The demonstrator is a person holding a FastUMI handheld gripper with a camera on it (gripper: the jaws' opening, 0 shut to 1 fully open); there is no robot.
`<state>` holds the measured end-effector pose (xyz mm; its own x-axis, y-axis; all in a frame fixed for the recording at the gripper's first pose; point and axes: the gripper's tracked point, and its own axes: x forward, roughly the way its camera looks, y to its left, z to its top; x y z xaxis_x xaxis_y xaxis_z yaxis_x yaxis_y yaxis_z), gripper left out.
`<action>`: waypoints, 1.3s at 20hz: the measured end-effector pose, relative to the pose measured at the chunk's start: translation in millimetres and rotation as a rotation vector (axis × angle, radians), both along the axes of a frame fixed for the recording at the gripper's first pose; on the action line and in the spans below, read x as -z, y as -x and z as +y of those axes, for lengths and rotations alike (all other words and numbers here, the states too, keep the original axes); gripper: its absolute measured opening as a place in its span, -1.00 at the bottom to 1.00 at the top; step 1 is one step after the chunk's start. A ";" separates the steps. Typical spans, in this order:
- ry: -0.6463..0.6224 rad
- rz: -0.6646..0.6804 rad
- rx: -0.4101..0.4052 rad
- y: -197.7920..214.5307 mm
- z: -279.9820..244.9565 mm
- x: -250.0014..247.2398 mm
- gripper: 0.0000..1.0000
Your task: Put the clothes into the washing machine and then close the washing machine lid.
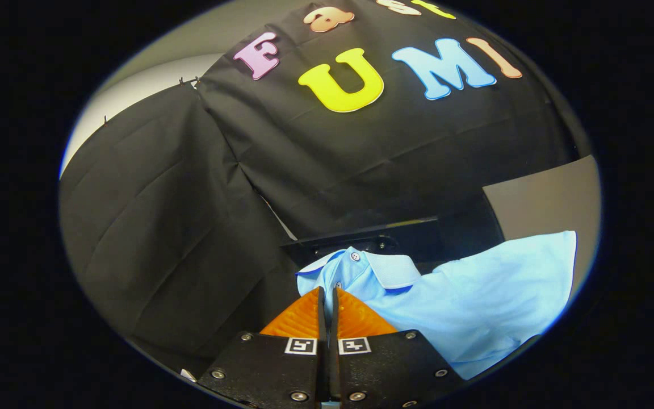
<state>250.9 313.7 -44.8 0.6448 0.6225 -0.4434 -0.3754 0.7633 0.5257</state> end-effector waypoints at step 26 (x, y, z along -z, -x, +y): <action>0.221 0.151 0.053 5.5 79.7 179.3 -1.00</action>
